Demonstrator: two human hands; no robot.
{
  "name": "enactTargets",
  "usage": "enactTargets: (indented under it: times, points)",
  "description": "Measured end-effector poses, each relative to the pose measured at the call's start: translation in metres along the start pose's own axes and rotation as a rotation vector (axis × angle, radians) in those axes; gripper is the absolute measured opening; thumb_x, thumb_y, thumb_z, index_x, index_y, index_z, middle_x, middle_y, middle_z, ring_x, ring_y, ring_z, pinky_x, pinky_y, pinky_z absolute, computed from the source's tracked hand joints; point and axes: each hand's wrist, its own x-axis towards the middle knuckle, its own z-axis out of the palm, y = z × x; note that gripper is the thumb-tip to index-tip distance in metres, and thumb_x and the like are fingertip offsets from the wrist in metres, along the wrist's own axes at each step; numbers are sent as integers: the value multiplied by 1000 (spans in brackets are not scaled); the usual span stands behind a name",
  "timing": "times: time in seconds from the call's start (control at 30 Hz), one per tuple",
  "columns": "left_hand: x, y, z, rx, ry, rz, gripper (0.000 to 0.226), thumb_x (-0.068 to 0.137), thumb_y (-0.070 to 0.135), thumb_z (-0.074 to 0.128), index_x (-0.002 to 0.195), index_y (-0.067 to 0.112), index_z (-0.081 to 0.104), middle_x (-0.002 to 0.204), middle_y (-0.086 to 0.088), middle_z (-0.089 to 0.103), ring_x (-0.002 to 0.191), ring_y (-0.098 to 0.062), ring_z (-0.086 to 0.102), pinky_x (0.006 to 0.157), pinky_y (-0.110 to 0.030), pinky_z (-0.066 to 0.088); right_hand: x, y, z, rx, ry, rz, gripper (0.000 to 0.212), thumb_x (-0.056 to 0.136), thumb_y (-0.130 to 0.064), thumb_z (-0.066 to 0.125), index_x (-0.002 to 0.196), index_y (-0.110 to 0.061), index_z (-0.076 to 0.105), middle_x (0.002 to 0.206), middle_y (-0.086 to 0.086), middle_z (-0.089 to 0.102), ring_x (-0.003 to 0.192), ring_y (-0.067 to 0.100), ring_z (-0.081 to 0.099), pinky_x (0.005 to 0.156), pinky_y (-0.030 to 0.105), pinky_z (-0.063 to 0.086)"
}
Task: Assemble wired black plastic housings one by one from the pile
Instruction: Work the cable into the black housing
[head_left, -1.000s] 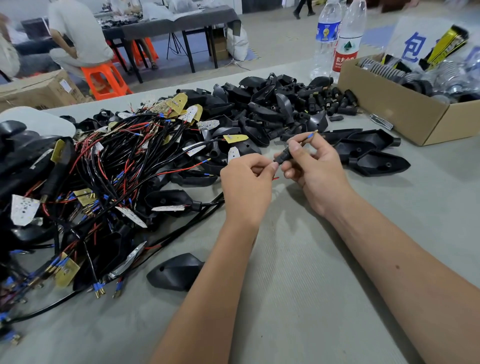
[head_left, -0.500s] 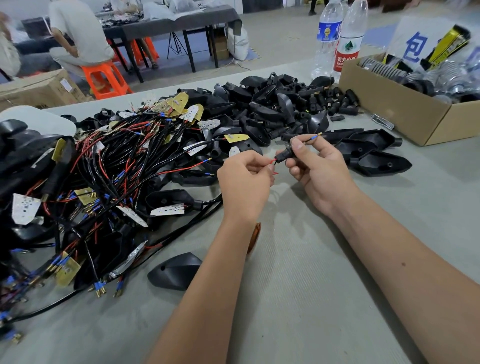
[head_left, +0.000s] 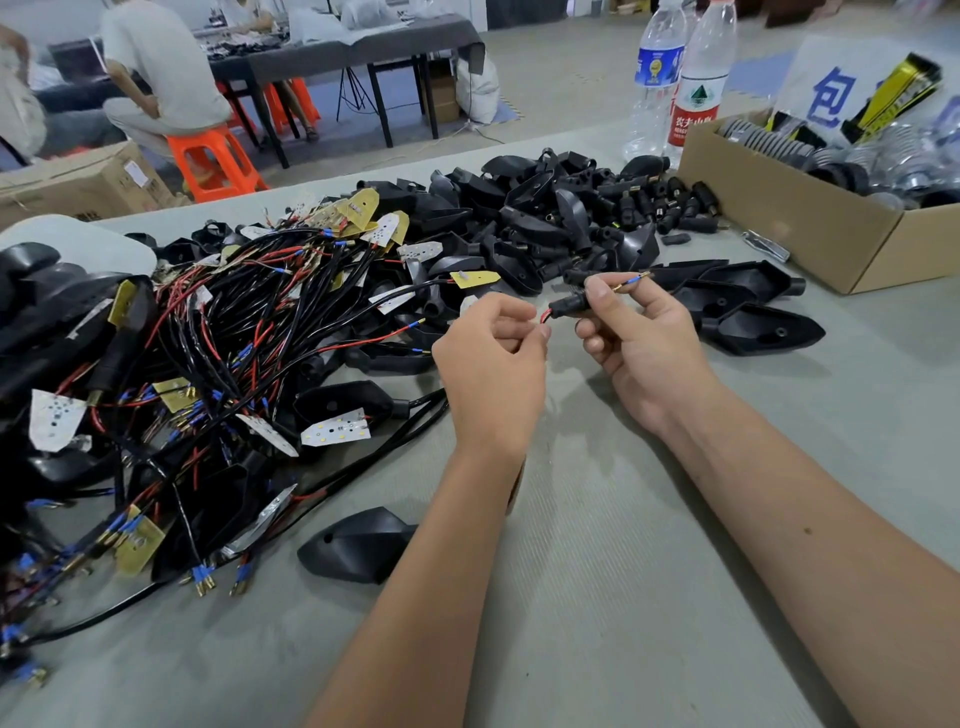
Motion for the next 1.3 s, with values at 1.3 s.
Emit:
enactTargets:
  times: [1.3]
  points:
    - [5, 2, -8, 42, -195, 13, 15, 89, 14, 77, 91, 28, 70, 84, 9, 73, 75, -15, 72, 77, -38, 61, 3, 4, -2, -125, 116, -67, 29, 105, -22, 58, 96, -1, 76, 72, 4, 62, 60, 12, 55, 51, 21, 46]
